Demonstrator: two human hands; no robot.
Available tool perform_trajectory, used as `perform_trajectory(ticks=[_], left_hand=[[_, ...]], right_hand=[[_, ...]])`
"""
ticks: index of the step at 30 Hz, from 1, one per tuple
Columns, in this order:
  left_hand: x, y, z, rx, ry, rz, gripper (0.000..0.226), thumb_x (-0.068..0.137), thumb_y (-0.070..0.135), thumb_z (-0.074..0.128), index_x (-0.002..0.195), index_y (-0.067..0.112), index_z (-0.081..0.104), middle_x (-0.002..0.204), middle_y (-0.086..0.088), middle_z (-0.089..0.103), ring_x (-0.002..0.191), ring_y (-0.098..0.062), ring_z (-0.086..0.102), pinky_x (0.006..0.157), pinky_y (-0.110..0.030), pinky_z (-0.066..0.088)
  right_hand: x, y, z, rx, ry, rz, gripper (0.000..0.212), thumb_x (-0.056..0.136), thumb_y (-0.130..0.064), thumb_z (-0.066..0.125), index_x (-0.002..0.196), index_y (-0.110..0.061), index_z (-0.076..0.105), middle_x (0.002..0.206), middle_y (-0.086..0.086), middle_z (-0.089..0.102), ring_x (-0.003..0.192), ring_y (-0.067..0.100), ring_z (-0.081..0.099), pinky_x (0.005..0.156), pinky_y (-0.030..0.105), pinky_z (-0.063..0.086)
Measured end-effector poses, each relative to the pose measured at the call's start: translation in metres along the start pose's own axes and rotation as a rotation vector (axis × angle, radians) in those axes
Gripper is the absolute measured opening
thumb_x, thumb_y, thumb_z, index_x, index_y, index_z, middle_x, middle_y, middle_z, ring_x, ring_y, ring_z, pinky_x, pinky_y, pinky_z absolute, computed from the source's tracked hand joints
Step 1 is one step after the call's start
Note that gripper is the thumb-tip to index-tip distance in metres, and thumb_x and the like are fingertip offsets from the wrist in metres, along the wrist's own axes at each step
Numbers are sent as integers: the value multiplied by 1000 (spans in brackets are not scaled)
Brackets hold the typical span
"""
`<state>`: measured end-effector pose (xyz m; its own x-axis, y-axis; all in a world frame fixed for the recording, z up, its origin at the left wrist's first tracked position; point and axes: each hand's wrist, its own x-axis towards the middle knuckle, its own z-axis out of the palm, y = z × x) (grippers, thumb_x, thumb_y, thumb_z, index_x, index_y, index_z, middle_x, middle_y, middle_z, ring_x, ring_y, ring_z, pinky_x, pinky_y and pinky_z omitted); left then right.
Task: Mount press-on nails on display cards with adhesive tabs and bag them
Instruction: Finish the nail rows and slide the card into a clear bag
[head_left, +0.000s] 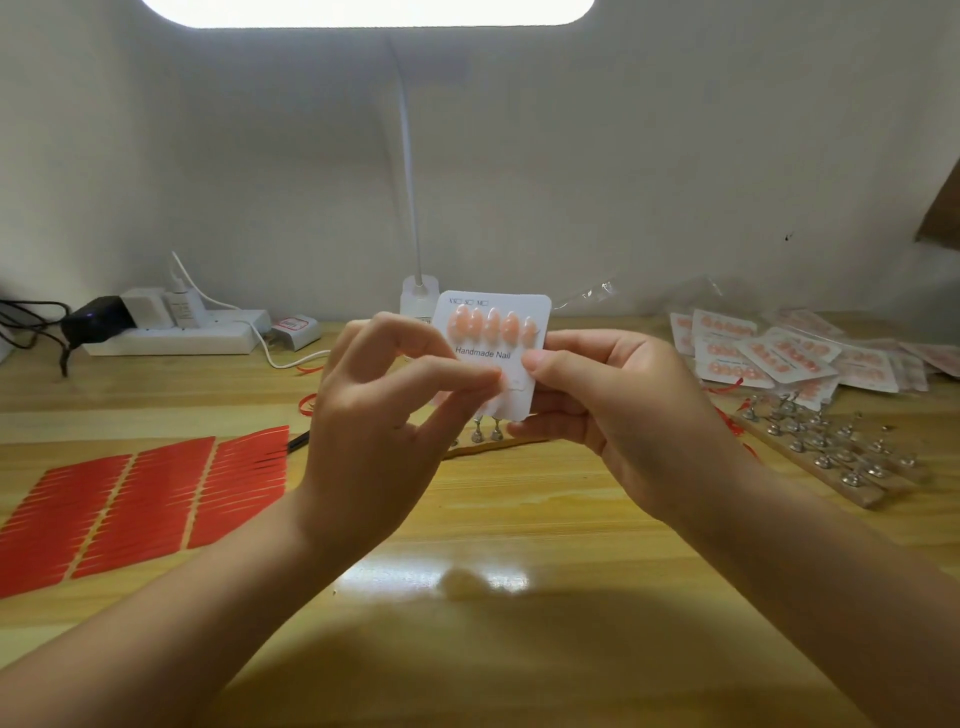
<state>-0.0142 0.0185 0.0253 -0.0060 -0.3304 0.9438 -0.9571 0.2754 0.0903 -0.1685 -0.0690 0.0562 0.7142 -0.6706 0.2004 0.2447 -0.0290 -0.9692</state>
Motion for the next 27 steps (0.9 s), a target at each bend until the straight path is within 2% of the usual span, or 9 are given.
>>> perform_trajectory(ticks=[7, 12, 15, 17, 20, 27], left_hand=[[-3, -1, 1, 17, -18, 6, 12, 79, 20, 77, 80, 9, 78, 81, -6, 62, 75, -27, 57, 72, -33, 42], [-3, -1, 3, -67, -42, -10, 16, 82, 18, 74, 92, 7, 72, 91, -7, 65, 83, -28, 62, 75, -44, 49], [-1, -1, 3, -63, -50, 13, 29, 82, 22, 73, 106, 12, 61, 104, 3, 63, 95, -17, 61, 81, -43, 51], [-1, -1, 2, -60, -60, 27, 32, 81, 25, 74, 108, 12, 62, 103, 8, 62, 96, -13, 59, 79, -46, 53], [-1, 0, 2, -54, -73, 34, 31, 82, 25, 75, 107, 11, 64, 97, 8, 68, 91, -19, 65, 77, -52, 52], [-3, 0, 2, -93, -58, -4, 29, 85, 22, 74, 109, 17, 59, 94, 6, 73, 93, -19, 67, 79, -55, 50]], right_hand=[[1, 1, -1, 11, 6, 6, 16, 93, 0, 54, 98, 0, 70, 86, 17, 74, 77, 28, 73, 58, 27, 56], [2, 2, -2, 2, 27, 13, 15, 93, 0, 55, 97, -1, 70, 83, 16, 74, 72, 24, 72, 58, 27, 56], [2, 2, -3, -4, 22, 8, 15, 93, 0, 55, 98, -1, 70, 82, 15, 74, 72, 24, 72, 58, 27, 56], [2, 3, -3, -17, 19, -1, 16, 93, -1, 56, 98, -1, 70, 82, 15, 74, 72, 25, 72, 58, 26, 56], [1, 3, -2, -38, 10, -5, 15, 93, -2, 56, 98, -1, 71, 85, 17, 74, 75, 28, 72, 58, 25, 55], [1, 2, -2, -24, 16, 10, 16, 93, 0, 55, 97, -1, 71, 86, 18, 74, 76, 28, 72, 57, 25, 55]])
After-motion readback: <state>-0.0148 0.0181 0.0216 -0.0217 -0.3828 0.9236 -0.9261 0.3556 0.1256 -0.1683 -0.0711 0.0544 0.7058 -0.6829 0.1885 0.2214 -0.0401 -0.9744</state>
